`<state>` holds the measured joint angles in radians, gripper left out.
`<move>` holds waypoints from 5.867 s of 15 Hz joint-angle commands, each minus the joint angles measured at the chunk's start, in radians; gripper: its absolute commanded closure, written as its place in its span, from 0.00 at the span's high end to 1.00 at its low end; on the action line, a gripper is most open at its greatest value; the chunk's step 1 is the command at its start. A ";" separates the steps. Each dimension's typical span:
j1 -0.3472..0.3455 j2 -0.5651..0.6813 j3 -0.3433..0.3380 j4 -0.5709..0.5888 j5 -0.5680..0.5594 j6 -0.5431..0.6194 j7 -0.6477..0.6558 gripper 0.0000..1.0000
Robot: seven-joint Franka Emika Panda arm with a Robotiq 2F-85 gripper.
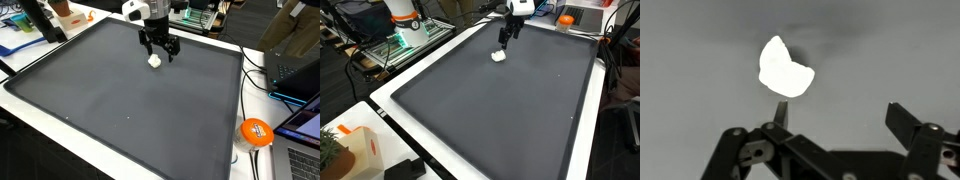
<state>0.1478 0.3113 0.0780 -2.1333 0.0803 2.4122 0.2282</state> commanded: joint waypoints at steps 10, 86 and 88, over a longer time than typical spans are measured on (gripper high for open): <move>0.024 -0.103 -0.047 -0.233 -0.111 0.320 0.156 1.00; 0.924 0.032 -0.609 -0.608 0.454 1.214 -0.115 1.00; 0.913 0.041 -0.595 -0.609 0.438 1.239 -0.091 1.00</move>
<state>1.0655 0.3384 -0.5257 -2.7365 0.5239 3.6442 0.1272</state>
